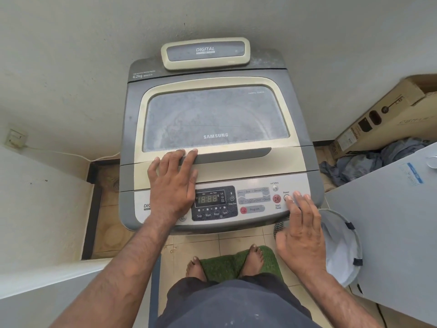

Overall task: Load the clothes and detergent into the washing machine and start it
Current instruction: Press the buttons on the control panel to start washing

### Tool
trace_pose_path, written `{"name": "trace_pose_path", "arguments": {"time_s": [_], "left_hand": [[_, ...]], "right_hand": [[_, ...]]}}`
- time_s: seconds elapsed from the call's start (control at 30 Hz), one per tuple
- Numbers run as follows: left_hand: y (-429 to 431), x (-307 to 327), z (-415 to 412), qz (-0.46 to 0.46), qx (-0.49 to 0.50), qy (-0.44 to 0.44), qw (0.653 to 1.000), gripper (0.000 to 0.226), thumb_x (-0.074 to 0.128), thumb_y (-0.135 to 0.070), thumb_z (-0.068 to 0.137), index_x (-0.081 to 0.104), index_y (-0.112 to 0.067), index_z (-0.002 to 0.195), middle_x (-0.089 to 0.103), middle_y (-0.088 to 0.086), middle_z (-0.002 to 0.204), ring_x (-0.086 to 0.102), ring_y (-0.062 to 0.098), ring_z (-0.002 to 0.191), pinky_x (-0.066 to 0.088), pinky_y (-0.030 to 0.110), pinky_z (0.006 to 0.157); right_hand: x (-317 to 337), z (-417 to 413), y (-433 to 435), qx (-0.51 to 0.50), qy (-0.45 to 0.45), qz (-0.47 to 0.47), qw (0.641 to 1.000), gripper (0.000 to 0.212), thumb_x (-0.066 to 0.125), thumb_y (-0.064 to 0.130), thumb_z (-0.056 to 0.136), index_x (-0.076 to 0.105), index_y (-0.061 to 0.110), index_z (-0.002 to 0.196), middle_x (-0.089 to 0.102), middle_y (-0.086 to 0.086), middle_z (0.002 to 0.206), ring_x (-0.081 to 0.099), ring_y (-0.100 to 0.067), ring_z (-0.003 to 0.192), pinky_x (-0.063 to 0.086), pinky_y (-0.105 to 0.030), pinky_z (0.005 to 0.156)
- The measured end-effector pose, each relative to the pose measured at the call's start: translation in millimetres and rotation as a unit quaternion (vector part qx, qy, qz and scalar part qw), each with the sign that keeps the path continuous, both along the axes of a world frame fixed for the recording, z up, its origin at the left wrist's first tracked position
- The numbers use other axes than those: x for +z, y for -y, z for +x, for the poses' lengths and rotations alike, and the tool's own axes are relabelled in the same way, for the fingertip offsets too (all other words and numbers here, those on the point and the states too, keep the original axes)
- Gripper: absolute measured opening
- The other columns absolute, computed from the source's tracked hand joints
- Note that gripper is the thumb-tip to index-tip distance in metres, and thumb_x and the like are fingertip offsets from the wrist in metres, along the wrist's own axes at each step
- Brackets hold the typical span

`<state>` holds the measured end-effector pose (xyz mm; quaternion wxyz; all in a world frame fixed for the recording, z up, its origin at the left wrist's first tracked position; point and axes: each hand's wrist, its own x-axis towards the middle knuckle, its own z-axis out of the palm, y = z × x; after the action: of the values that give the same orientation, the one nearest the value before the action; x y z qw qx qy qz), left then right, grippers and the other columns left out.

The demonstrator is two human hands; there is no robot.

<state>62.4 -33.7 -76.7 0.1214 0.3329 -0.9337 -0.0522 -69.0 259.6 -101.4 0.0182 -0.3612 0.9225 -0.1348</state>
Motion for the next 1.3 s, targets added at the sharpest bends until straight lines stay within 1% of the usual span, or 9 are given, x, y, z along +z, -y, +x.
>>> {"name": "trace_pose_path", "arguments": {"time_s": [0.07,0.1,0.2,0.27,0.57,0.8,1.07,1.2,1.3], "left_hand": [[0,-1,0,-0.002,0.001,-0.001,1.000,0.052,0.043,-0.035,0.102,0.044,-0.028,0.153,0.049,0.000,0.144,0.045,0.025,0.137,0.023,0.051,0.120],[0,-1,0,-0.004,0.002,-0.002,1.000,0.051,0.044,-0.035,0.102,0.044,-0.028,0.153,0.049,0.000,0.143,0.044,0.024,0.137,0.023,0.051,0.120],[0,-2,0,-0.007,0.003,0.001,1.000,0.051,0.043,-0.035,0.102,0.043,-0.029,0.153,0.049,0.000,0.143,0.044,0.024,0.137,0.022,0.050,0.120],[1,-2,0,-0.007,0.004,0.000,1.000,0.051,0.043,-0.036,0.102,0.044,-0.029,0.153,0.049,0.000,0.143,0.044,0.024,0.137,0.022,0.050,0.120],[2,-4,1,-0.003,0.003,-0.008,1.000,0.053,0.047,-0.035,0.101,0.044,-0.028,0.154,0.049,0.000,0.144,0.045,0.025,0.138,0.023,0.051,0.120],[2,-3,1,-0.001,0.003,-0.004,1.000,0.053,0.045,-0.036,0.101,0.043,-0.028,0.154,0.049,0.000,0.144,0.044,0.025,0.137,0.023,0.051,0.120],[1,-2,1,-0.001,0.003,-0.010,1.000,0.054,0.046,-0.035,0.100,0.044,-0.027,0.153,0.050,0.000,0.143,0.045,0.025,0.137,0.024,0.052,0.120],[2,-2,1,0.000,0.004,-0.006,1.000,0.054,0.045,-0.035,0.100,0.043,-0.027,0.153,0.050,0.001,0.144,0.045,0.026,0.138,0.024,0.052,0.120],[2,-2,1,0.001,0.004,-0.003,1.000,0.054,0.045,-0.036,0.100,0.043,-0.027,0.153,0.050,0.001,0.144,0.045,0.026,0.138,0.024,0.052,0.120]], "right_hand": [[6,4,4,-0.003,0.009,0.003,1.000,0.075,0.048,0.011,0.073,0.043,-0.002,0.148,0.039,-0.019,0.156,0.033,-0.042,0.150,0.029,-0.054,0.125],[10,5,5,-0.005,0.016,0.005,1.000,0.074,0.049,0.013,0.075,0.044,-0.001,0.147,0.039,-0.019,0.156,0.032,-0.041,0.150,0.029,-0.054,0.126],[25,9,10,-0.019,0.045,0.014,0.999,0.080,0.070,0.005,0.070,0.048,0.006,0.147,0.040,-0.015,0.155,0.035,-0.038,0.147,0.039,-0.054,0.118],[33,16,15,-0.017,0.053,0.019,0.998,0.084,0.075,0.003,0.067,0.050,0.010,0.147,0.042,-0.013,0.153,0.038,-0.035,0.143,0.044,-0.053,0.110],[42,50,32,0.095,0.097,0.070,0.988,0.084,0.066,0.014,0.070,0.047,0.025,0.151,0.043,-0.002,0.152,0.040,-0.027,0.145,0.045,-0.049,0.110],[35,47,33,0.108,0.069,0.102,0.987,0.085,0.069,0.017,0.067,0.050,0.024,0.150,0.048,-0.006,0.148,0.044,-0.032,0.140,0.049,-0.053,0.104],[21,46,34,0.102,0.018,0.053,0.993,0.080,0.067,0.014,0.065,0.058,0.022,0.144,0.054,-0.007,0.142,0.047,-0.033,0.134,0.051,-0.051,0.096],[11,46,36,0.094,-0.014,0.012,0.995,0.070,0.047,0.017,0.071,0.064,0.020,0.139,0.057,-0.008,0.136,0.049,-0.033,0.127,0.053,-0.049,0.089],[4,42,37,0.095,-0.035,-0.015,0.995,0.066,0.045,0.014,0.073,0.068,0.019,0.134,0.059,-0.009,0.130,0.053,-0.034,0.120,0.054,-0.049,0.083]]}}
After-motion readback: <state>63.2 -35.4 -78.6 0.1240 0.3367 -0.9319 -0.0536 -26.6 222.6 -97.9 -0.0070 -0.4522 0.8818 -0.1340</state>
